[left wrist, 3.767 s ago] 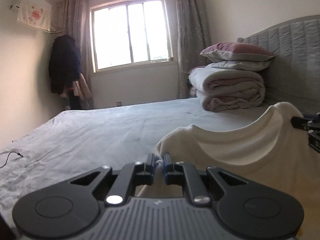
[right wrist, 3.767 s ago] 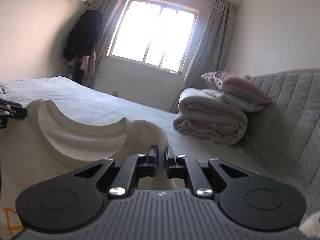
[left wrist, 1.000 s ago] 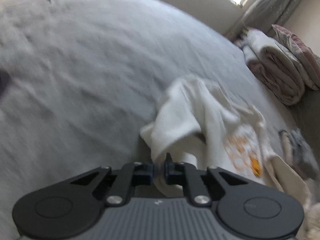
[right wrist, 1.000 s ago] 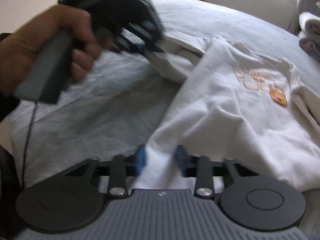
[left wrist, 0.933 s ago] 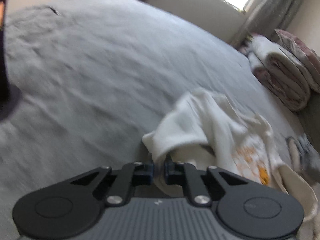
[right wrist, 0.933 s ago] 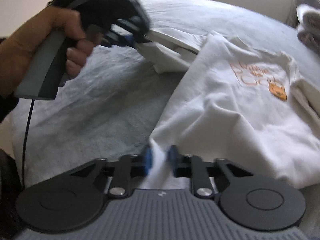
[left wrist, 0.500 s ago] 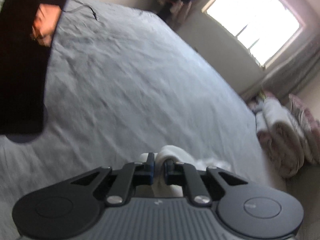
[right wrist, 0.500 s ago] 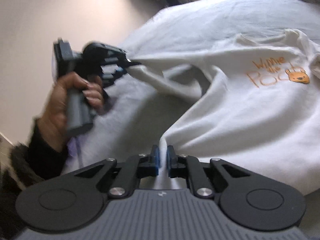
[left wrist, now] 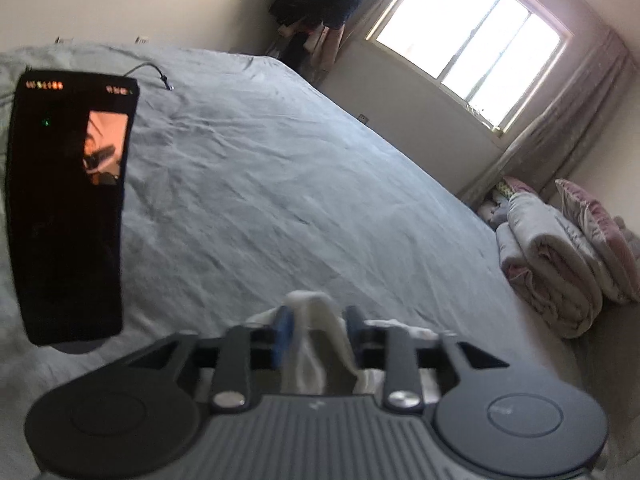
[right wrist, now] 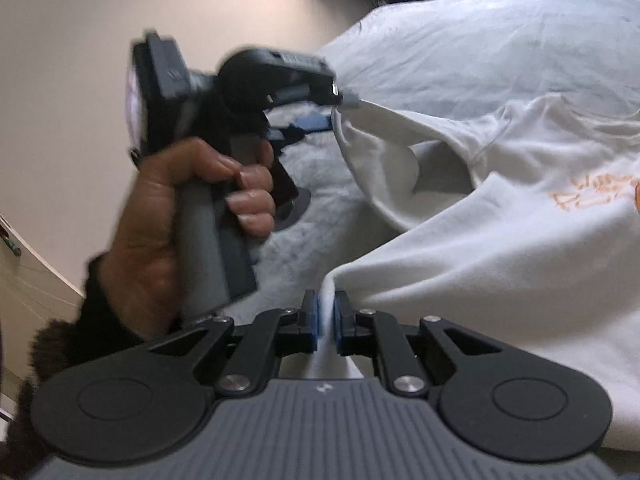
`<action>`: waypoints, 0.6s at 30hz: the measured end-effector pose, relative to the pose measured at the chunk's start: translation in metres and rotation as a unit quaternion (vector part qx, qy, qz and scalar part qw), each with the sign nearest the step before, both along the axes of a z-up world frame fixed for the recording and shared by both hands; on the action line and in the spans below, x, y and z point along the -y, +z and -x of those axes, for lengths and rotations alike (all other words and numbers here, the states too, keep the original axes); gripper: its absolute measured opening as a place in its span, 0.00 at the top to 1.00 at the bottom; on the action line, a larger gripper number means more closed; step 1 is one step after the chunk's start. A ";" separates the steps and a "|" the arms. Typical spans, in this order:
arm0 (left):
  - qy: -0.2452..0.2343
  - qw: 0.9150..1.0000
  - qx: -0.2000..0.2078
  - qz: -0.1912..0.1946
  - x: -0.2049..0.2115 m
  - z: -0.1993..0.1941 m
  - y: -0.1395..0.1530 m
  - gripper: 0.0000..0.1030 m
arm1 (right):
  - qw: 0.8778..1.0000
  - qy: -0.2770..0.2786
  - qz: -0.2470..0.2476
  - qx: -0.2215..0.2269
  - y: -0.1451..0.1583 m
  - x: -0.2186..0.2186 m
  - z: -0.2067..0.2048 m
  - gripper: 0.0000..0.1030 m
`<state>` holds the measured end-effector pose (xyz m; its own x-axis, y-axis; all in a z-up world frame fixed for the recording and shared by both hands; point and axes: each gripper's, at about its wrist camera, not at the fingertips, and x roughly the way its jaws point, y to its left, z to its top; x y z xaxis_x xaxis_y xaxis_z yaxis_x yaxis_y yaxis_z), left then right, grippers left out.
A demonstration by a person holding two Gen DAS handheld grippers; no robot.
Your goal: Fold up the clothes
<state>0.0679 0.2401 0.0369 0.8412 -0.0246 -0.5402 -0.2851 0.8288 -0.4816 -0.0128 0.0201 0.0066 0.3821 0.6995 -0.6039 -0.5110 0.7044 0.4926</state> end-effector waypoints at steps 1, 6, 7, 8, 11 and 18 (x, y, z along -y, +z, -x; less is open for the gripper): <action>-0.002 1.000 -0.002 -0.005 -0.001 0.002 0.000 0.57 | 1.000 -0.001 0.004 -0.007 -0.006 0.000 -0.001 0.85; -0.013 0.999 -0.033 -0.013 -0.004 0.005 -0.006 0.49 | 0.999 -0.009 0.014 -0.029 -0.025 0.005 -0.006 0.78; -0.014 0.999 -0.039 -0.017 -0.004 0.007 -0.006 0.47 | 0.999 -0.012 0.016 -0.027 -0.026 0.008 -0.005 0.65; -0.017 0.999 -0.041 -0.021 -0.004 0.010 -0.006 0.46 | 0.999 -0.016 0.020 -0.020 -0.025 0.012 -0.003 0.60; -0.027 0.998 -0.045 -0.032 -0.002 0.018 -0.007 0.44 | 0.999 -0.031 0.034 0.001 -0.023 0.027 0.001 0.57; -0.072 0.993 -0.066 -0.067 0.016 0.036 -0.008 0.37 | 0.995 -0.081 0.058 0.017 -0.016 0.078 0.020 0.52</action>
